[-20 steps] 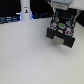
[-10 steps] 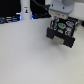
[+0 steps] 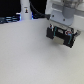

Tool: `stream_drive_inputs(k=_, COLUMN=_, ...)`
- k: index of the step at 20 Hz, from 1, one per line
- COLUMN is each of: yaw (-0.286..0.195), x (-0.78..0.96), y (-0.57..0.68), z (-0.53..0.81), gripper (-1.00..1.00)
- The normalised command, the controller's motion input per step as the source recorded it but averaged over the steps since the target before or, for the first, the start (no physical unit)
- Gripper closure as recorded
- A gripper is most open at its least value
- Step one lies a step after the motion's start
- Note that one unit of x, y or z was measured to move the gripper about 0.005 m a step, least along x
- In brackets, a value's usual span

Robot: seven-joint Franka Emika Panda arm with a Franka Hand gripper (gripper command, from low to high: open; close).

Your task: Open the kcup holder, insert the kcup into the holder, and close the kcup holder

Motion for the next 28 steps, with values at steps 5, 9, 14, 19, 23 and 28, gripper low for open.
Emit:
stream_drive_inputs(k=5, yaw=0.247, x=-0.44, y=0.09, z=-0.22, gripper=-1.00)
stream_drive_inputs(k=9, yaw=0.195, x=-0.46, y=0.21, z=-0.07, gripper=-1.00)
stream_drive_inputs(k=14, yaw=0.113, x=-0.39, y=0.40, z=-0.01, gripper=-1.00)
stream_drive_inputs(k=19, yaw=0.157, x=-0.55, y=0.34, z=-0.01, gripper=-1.00)
stream_drive_inputs(k=23, yaw=0.088, x=-0.57, y=0.55, z=-0.03, gripper=-1.00)
stream_drive_inputs(k=28, yaw=0.072, x=-0.60, y=0.58, z=-0.04, gripper=-1.00)
